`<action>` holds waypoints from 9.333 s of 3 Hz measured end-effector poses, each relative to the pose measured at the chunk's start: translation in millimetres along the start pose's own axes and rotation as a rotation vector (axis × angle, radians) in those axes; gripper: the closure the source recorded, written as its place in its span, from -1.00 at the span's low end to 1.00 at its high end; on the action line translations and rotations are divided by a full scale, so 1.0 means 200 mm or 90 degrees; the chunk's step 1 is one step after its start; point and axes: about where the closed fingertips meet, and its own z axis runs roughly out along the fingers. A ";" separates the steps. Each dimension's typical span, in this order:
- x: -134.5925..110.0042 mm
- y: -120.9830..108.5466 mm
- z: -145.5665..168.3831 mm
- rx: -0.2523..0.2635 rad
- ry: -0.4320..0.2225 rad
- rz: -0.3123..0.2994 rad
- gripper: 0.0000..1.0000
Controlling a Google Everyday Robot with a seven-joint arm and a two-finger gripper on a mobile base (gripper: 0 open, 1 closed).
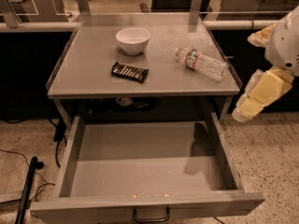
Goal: Place rxbar chocolate into top drawer
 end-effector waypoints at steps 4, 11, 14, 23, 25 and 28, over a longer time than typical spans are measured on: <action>-0.09 -0.13 0.08 0.064 -0.086 0.037 -1.00; -0.88 -0.24 1.09 -0.145 -0.189 -0.097 -1.00; -1.04 -0.31 1.37 -0.179 -0.169 -0.065 -1.00; -1.03 -0.33 1.51 -0.198 -0.151 -0.030 1.00; -0.97 -0.30 1.39 -0.172 -0.162 -0.029 1.00; -0.50 0.14 0.81 -0.043 -0.259 -0.039 1.00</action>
Offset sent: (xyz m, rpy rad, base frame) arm 0.0176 0.0023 -0.0042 0.0860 -0.0630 -0.0601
